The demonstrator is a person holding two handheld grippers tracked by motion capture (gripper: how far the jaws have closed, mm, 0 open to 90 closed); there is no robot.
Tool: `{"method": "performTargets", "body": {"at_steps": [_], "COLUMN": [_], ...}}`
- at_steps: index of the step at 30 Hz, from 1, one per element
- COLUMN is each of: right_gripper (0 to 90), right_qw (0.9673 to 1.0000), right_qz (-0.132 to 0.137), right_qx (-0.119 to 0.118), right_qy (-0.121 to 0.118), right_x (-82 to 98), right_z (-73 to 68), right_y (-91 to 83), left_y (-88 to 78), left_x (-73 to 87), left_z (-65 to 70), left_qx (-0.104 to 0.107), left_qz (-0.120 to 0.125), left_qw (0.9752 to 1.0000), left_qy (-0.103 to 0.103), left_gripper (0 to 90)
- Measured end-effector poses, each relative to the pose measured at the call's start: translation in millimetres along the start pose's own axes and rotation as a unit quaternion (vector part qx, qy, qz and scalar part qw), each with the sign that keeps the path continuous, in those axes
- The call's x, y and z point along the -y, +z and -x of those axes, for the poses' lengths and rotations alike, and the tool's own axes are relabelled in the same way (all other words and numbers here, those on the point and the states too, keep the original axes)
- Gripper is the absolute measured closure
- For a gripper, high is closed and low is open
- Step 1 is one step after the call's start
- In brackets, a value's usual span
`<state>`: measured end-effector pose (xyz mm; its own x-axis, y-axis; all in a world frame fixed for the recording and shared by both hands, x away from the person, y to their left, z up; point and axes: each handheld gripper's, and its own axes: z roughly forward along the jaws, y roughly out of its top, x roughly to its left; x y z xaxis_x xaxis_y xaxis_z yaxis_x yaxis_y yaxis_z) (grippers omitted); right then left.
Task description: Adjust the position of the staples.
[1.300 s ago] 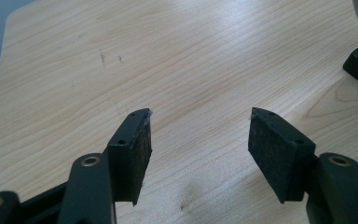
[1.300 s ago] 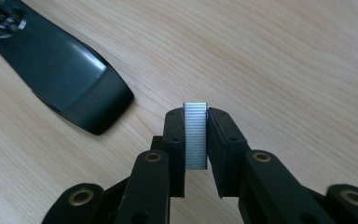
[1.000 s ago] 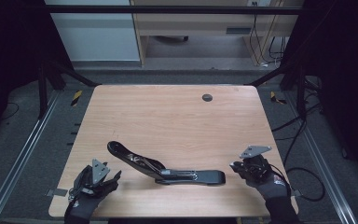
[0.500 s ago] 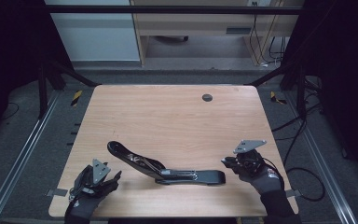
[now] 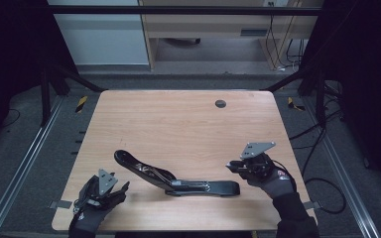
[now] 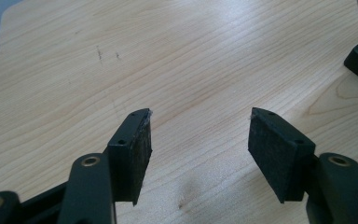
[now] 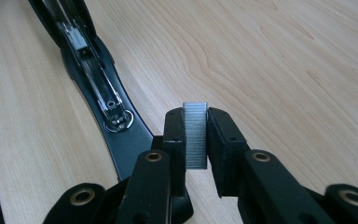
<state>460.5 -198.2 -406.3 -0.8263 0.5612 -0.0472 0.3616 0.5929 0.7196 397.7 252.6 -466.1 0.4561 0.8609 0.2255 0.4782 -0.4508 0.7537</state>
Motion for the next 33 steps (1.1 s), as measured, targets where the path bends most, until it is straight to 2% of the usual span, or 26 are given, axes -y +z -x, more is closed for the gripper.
{"method": "performTargets", "body": {"at_steps": [10,19,25,28,33], "right_gripper": [78.2,78.3,78.3,78.2,78.2], "right_qw": [0.9997,0.9994,0.9980,0.9963,0.9959], "right_qz": [0.013,-0.006,0.001,-0.002,-0.001], "right_qx": [-0.011,-0.022,-0.040,-0.052,-0.052], "right_qy": [-0.017,-0.025,-0.049,-0.068,-0.074], "right_x": [-11.2,-23.7,-31.5,-37.2,-41.3], "right_z": [2.1,3.4,1.7,-1.4,-4.4], "right_y": [-2.6,-1.4,-4.9,-4.6,-3.9], "left_y": [0.0,0.3,0.6,0.8,0.9], "left_x": [0.6,0.8,0.3,0.4,0.6], "left_z": [-0.8,-1.5,-1.3,-1.1,-0.8], "left_qx": [0.000,0.003,0.004,0.003,0.003], "left_qz": [-0.001,0.000,-0.001,-0.001,-0.002], "left_qw": [1.0000,1.0000,1.0000,1.0000,1.0000], "left_qy": [-0.002,-0.002,-0.002,-0.002,-0.002], "left_gripper": [38.9,39.0,39.0,39.0,39.0]}}
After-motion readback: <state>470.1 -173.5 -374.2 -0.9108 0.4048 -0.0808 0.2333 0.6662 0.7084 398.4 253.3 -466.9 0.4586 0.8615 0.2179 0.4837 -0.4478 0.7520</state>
